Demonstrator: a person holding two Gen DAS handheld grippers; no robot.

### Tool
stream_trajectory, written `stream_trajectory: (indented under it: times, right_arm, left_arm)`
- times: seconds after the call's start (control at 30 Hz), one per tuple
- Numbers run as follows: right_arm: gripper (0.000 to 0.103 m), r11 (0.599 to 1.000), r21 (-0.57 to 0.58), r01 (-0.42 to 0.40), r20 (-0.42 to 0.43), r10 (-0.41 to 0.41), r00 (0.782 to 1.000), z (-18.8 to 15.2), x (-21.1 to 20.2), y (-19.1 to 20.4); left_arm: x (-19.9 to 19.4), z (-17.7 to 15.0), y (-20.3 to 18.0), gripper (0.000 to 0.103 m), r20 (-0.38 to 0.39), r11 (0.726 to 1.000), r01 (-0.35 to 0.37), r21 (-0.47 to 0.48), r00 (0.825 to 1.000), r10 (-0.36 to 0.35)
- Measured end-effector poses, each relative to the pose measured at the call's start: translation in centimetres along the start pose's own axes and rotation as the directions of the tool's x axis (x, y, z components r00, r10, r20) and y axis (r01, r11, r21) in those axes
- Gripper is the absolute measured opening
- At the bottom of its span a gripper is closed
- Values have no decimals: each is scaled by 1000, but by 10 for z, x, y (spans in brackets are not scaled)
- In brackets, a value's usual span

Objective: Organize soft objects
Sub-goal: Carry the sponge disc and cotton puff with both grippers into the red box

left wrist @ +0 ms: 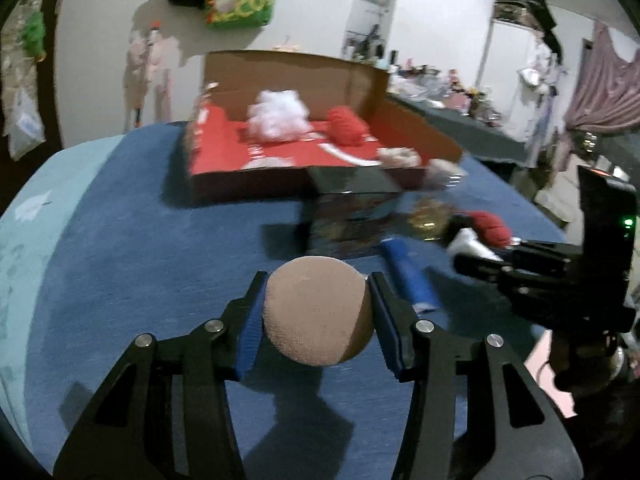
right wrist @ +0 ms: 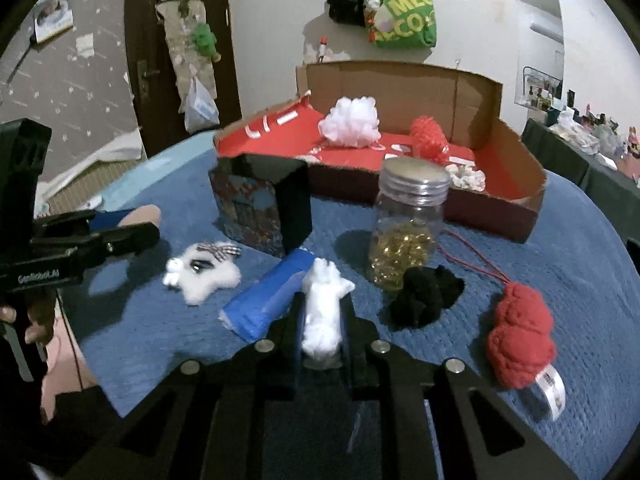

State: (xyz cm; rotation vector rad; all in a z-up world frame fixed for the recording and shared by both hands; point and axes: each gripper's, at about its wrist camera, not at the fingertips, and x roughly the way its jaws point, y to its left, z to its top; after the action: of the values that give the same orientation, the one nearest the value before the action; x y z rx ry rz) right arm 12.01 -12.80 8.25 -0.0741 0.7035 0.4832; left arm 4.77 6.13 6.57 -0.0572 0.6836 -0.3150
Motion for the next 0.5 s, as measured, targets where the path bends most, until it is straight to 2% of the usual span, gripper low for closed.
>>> stream_trajectory:
  times: [0.23,0.5]
  right_arm:
    - [16,1000,22,-15,15,14,1000,-3,-13,1]
    - [16,999,26,-19,23,19,1000,-6,-17,1]
  left_arm:
    - [10,2,-35,47,-10,994,96,44,995,-95]
    - [19,0,-61,47,-40,986,141,83,990,-138]
